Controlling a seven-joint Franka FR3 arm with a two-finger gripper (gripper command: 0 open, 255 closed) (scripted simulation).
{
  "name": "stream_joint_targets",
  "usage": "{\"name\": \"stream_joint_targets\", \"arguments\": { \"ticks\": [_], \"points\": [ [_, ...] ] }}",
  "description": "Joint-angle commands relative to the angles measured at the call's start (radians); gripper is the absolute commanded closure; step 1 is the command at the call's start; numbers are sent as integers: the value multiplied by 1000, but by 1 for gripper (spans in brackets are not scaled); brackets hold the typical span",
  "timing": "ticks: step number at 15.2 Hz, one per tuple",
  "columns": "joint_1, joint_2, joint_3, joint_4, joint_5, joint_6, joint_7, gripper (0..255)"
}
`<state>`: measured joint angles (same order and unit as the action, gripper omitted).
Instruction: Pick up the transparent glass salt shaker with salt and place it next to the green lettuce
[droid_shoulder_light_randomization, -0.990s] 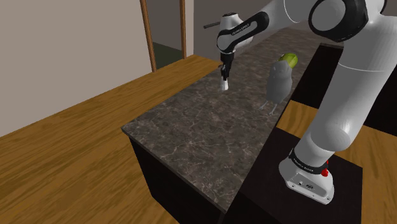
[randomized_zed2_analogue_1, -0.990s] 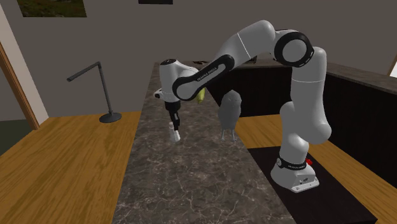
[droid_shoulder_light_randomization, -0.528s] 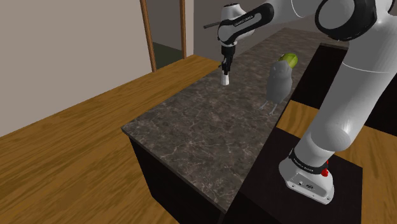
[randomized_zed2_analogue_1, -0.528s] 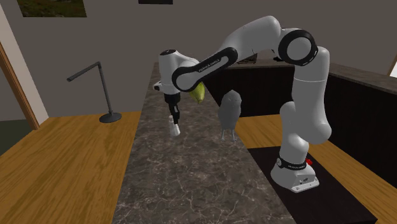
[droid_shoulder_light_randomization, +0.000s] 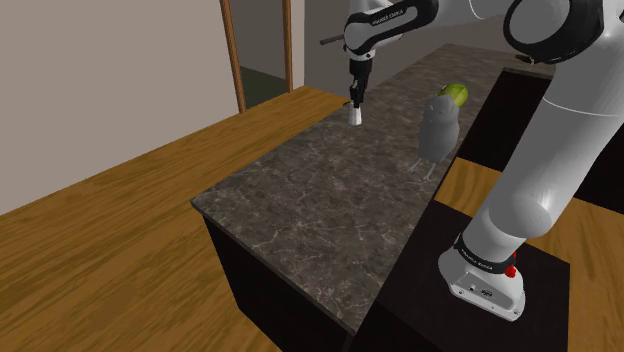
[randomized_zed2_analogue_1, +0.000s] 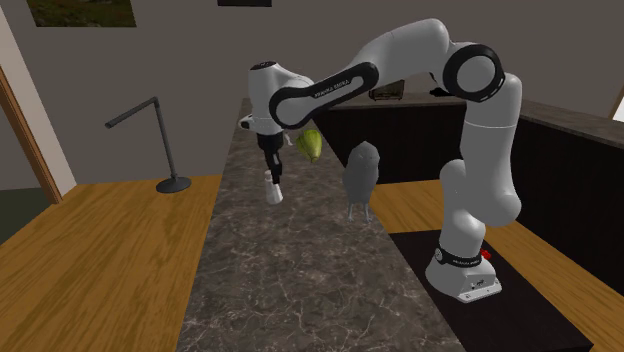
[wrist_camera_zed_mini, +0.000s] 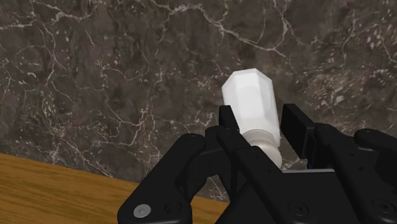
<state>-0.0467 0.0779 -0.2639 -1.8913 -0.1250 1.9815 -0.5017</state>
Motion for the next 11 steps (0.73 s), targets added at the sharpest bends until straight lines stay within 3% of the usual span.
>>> {"name": "stream_joint_targets", "arguments": {
  "ticks": [1, 11],
  "points": [
    [0, -3, 0, 26, 1, -29, -4, 255],
    [2, -18, 1, 142, 2, -159, -17, 255]
  ]
}}
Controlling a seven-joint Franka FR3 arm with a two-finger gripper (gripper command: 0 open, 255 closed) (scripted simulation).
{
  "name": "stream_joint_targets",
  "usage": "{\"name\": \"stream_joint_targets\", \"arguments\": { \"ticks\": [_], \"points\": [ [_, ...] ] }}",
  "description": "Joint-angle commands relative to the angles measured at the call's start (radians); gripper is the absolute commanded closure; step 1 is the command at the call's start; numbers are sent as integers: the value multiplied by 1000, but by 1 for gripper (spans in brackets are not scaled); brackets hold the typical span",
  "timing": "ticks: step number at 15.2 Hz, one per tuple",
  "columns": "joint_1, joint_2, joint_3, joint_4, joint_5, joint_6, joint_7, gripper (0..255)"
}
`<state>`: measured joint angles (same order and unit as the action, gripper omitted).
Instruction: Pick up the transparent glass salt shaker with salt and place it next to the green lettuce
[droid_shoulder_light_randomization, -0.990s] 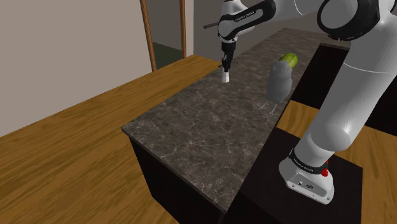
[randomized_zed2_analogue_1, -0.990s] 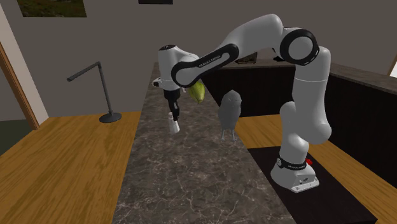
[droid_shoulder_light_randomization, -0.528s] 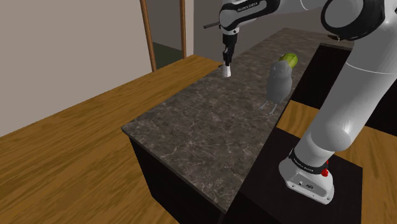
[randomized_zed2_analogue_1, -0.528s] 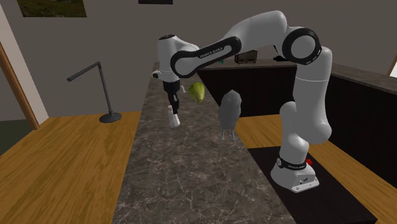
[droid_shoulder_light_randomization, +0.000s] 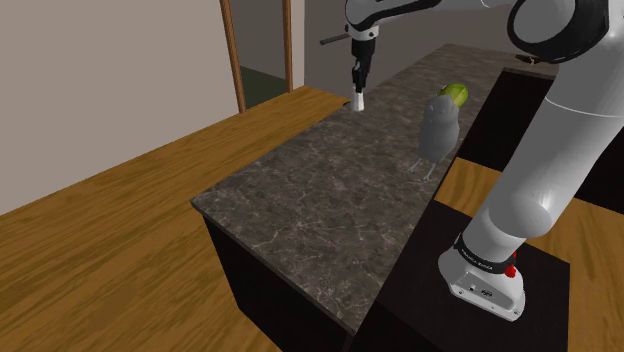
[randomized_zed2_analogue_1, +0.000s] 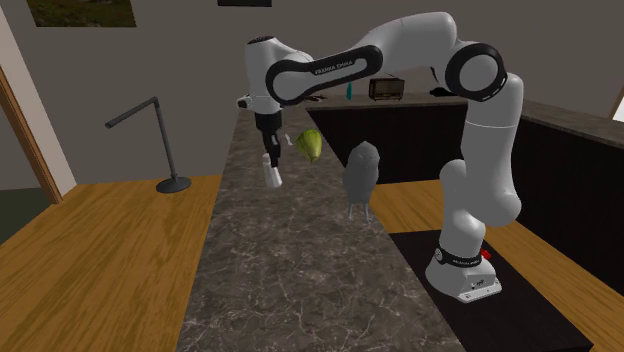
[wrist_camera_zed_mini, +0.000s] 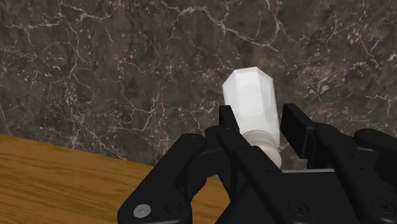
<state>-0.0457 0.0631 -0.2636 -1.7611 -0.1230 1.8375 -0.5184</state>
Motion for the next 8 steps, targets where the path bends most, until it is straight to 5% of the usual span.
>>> {"name": "stream_joint_targets", "arguments": {
  "ticks": [1, 8],
  "points": [
    [1, -4, 0, 25, 0, -29, -2, 255],
    [1, 0, 1, 119, 3, -119, -13, 255]
  ]
}}
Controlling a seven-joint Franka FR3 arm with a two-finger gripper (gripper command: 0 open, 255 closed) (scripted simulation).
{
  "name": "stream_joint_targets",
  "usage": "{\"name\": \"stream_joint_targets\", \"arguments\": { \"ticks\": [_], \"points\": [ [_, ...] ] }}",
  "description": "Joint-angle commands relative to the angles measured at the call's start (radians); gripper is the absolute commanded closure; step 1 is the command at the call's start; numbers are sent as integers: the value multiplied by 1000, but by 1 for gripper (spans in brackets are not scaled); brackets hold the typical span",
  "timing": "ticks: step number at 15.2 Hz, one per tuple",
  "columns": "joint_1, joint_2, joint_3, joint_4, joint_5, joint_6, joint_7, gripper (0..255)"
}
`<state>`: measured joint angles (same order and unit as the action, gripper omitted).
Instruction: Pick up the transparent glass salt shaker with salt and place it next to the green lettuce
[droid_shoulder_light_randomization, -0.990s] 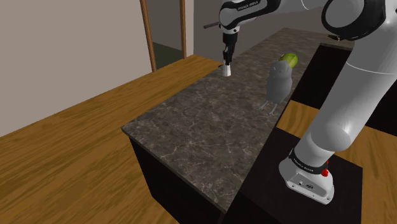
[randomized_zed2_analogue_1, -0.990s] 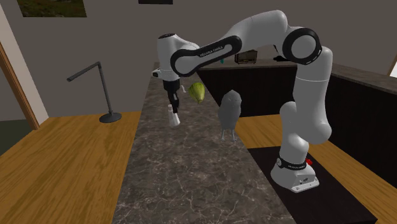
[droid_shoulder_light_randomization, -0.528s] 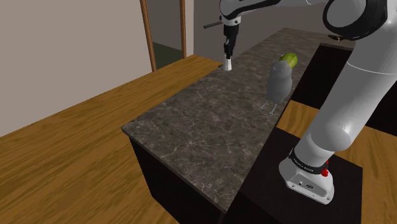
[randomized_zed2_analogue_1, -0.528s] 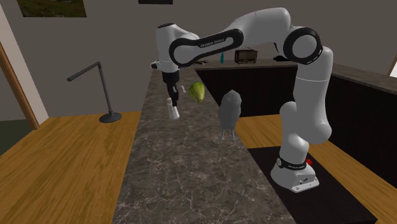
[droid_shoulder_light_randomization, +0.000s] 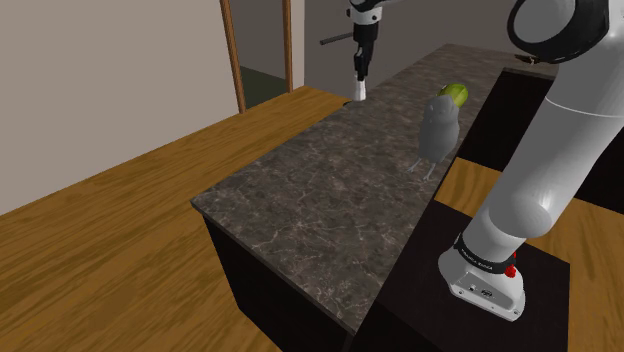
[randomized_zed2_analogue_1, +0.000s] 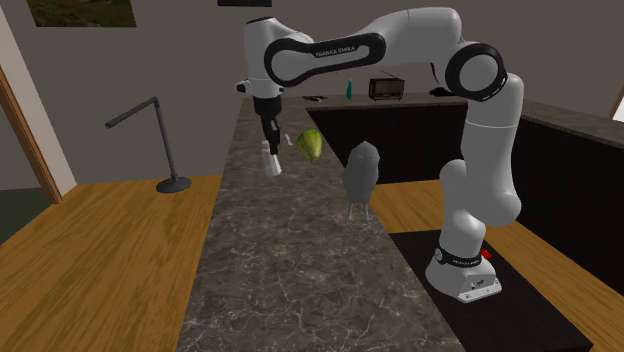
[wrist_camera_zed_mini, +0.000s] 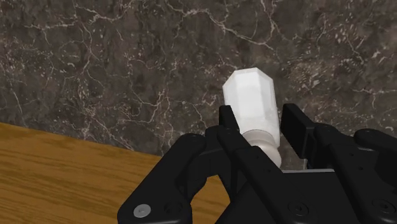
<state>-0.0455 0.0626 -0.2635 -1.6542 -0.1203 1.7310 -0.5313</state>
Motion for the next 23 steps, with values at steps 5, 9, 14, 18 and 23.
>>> {"name": "stream_joint_targets", "arguments": {
  "ticks": [5, 9, 14, 18, 23],
  "points": [
    [-54, -52, -50, -53, -11, 17, -101, 255],
    [-98, -76, -95, -83, -16, 36, -188, 255],
    [-155, -83, -154, -94, -14, 55, -303, 255],
    [-203, -68, -203, -81, -2, 67, -402, 255],
    [-269, -24, -265, -37, 30, 76, -534, 255]
  ]
}}
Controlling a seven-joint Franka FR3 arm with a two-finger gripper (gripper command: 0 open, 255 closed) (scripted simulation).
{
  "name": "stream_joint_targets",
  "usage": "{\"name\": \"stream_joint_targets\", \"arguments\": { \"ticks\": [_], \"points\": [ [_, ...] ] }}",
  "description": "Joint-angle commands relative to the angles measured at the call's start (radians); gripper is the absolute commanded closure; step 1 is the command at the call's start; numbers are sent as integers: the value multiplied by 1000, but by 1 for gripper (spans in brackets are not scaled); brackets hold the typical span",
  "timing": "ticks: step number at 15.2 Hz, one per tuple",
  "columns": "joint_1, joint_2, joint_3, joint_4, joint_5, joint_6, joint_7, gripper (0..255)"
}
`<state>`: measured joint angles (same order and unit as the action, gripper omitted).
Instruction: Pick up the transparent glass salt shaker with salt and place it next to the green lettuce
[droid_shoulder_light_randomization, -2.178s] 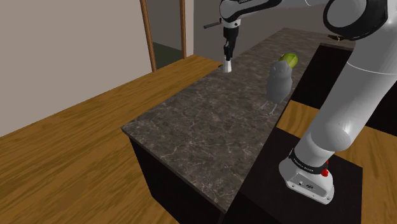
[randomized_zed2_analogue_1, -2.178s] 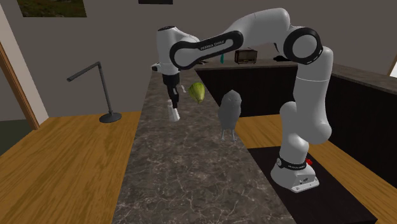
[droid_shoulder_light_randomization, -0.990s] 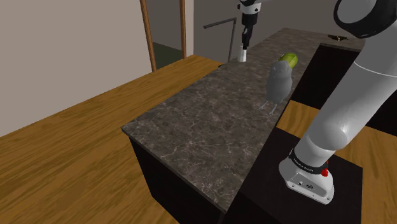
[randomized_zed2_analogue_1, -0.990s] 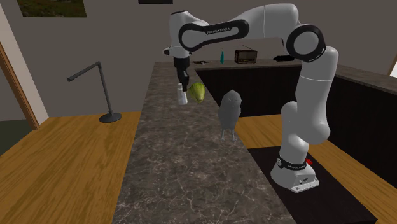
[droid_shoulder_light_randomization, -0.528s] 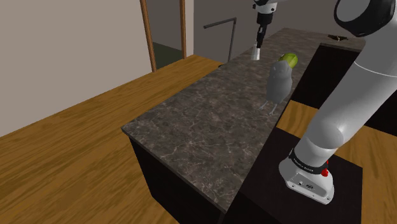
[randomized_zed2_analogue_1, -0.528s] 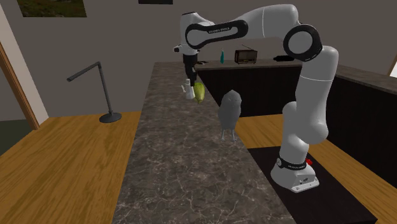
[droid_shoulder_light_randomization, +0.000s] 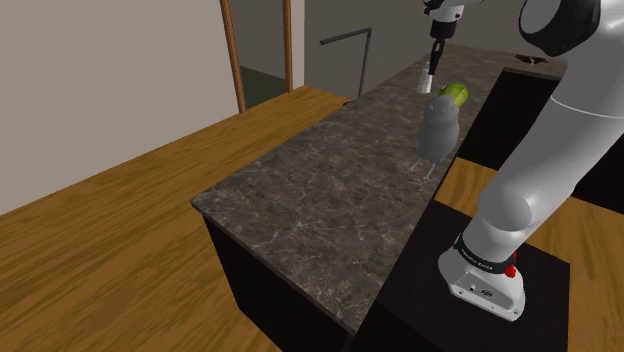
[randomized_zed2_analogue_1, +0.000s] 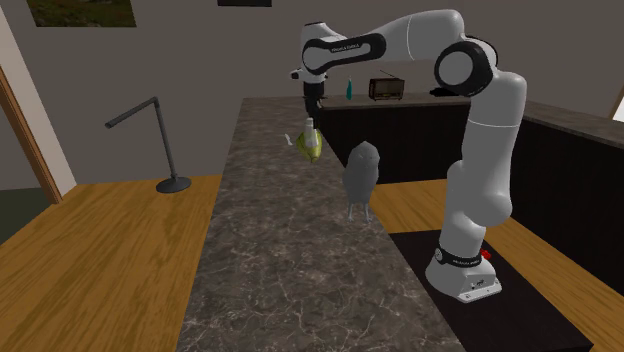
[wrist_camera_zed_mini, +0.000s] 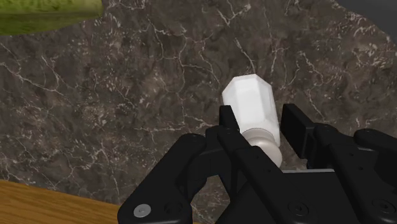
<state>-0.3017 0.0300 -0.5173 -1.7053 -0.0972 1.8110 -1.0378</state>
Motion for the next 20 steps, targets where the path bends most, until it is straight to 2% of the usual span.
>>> {"name": "stream_joint_targets", "arguments": {
  "ticks": [1, 7, 13, 20],
  "points": [
    [-26, 22, -24, 27, 16, -3, -55, 255],
    [-126, 124, -88, 132, 94, -9, -226, 255],
    [-256, 263, -126, 288, 199, -43, -387, 255],
    [-243, 253, -122, 181, 192, 55, -381, 255]
  ]
}}
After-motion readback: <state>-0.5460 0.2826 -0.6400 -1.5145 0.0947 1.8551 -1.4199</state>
